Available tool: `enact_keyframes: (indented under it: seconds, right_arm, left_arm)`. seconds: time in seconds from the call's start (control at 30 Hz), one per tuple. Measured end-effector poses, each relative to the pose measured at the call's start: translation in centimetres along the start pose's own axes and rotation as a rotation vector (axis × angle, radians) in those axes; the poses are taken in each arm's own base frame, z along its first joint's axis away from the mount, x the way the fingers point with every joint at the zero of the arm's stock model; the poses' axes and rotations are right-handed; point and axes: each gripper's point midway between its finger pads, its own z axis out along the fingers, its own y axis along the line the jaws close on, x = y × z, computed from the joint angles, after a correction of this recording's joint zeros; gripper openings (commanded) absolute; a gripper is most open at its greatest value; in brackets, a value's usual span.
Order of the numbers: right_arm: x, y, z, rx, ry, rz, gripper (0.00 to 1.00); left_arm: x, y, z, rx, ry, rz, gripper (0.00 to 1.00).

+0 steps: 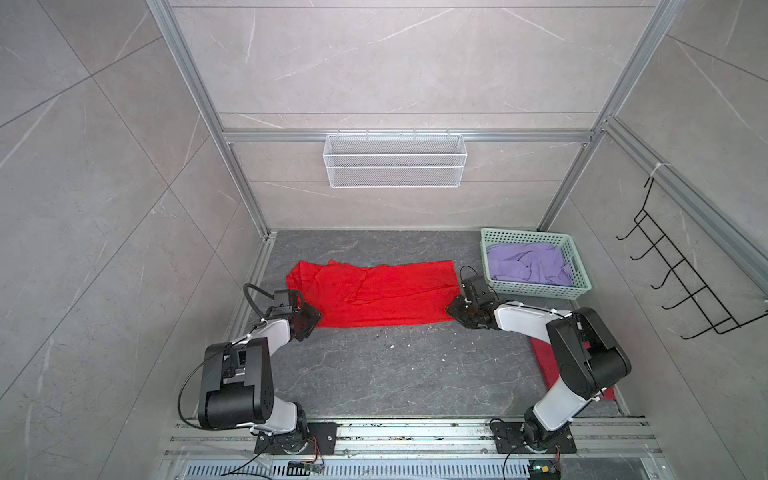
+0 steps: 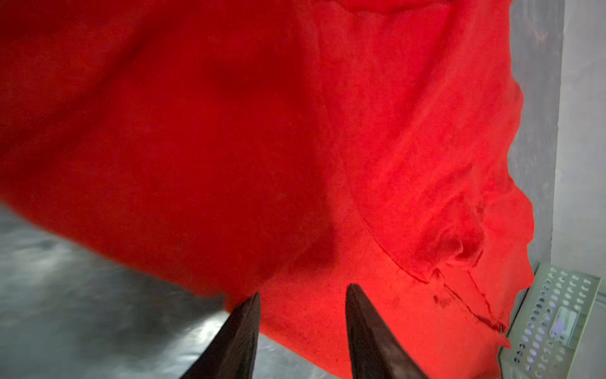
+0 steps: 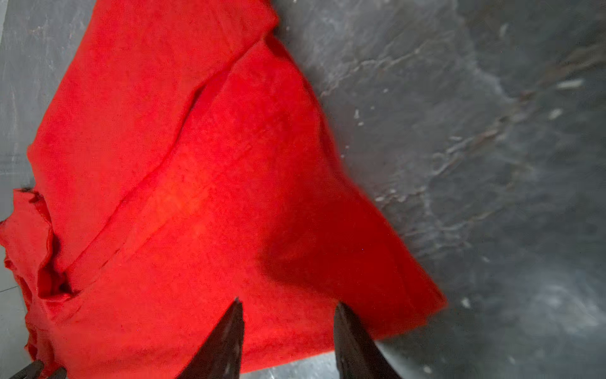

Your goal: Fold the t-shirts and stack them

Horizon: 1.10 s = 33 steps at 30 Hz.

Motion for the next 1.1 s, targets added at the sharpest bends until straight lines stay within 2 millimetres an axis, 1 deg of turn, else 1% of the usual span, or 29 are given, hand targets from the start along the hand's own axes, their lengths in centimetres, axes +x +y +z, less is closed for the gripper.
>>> enact_keyframes:
  seconds: [0.07, 0.13, 0.3, 0.4, 0.47, 0.6, 0.67, 0.7, 0.77, 0.87, 0.93, 1.03, 1.1]
  right_arm:
    - [-0.2, -0.4, -0.1, 0.006, -0.002, 0.007, 0.48]
    - [-0.3, -0.7, -0.2, 0.012, -0.003, 0.012, 0.48]
    - [-0.2, -1.0, -0.4, 0.016, -0.002, 0.014, 0.48]
    - [0.3, -1.5, -1.0, 0.023, 0.003, 0.015, 0.48]
    - [0.6, -2.0, -1.4, 0.034, 0.011, 0.013, 0.48]
    - [1.3, -2.5, -2.2, 0.055, 0.039, -0.003, 0.48]
    - [1.4, -2.4, -2.7, 0.058, 0.049, -0.017, 0.48]
    - [1.3, -2.2, -2.9, 0.056, 0.049, -0.026, 0.48]
    - [0.4, -1.0, -3.4, 0.038, 0.036, -0.048, 0.48]
    - [-2.1, 2.3, -4.1, -0.02, -0.014, -0.085, 0.48]
    - [-3.9, 4.6, -4.1, -0.064, -0.045, -0.106, 0.48]
    - [-5.5, 6.8, -3.2, -0.101, -0.07, -0.124, 0.48]
    - [-5.8, 7.2, -1.8, -0.103, -0.063, -0.128, 0.48]
  left_arm:
    - [-0.4, 1.3, -0.2, -0.029, -0.012, -0.022, 0.47]
    - [-0.9, 1.8, -0.4, -0.043, -0.027, -0.032, 0.47]
    - [-1.0, 1.9, -0.6, -0.053, -0.019, -0.031, 0.47]
    - [-0.7, 1.7, -0.9, -0.05, -0.002, -0.033, 0.47]
    - [-0.7, 1.0, -1.6, -0.027, 0.002, -0.029, 0.47]
    - [-1.5, -1.7, -3.6, 0.057, -0.025, -0.003, 0.47]
    - [-1.9, -3.0, -4.3, 0.091, -0.037, 0.013, 0.47]
    - [-2.1, -3.4, -4.5, 0.101, -0.041, 0.019, 0.47]
    - [-2.1, -4.0, -4.4, 0.109, -0.035, 0.026, 0.47]
    - [-1.5, -4.2, -3.1, 0.103, 0.011, 0.026, 0.47]
    - [-0.9, -4.1, -1.7, 0.083, 0.054, 0.023, 0.47]
    - [-0.2, -4.3, 0.5, 0.064, 0.112, 0.018, 0.47]
    - [-0.2, -4.6, 1.7, 0.055, 0.128, 0.015, 0.47]
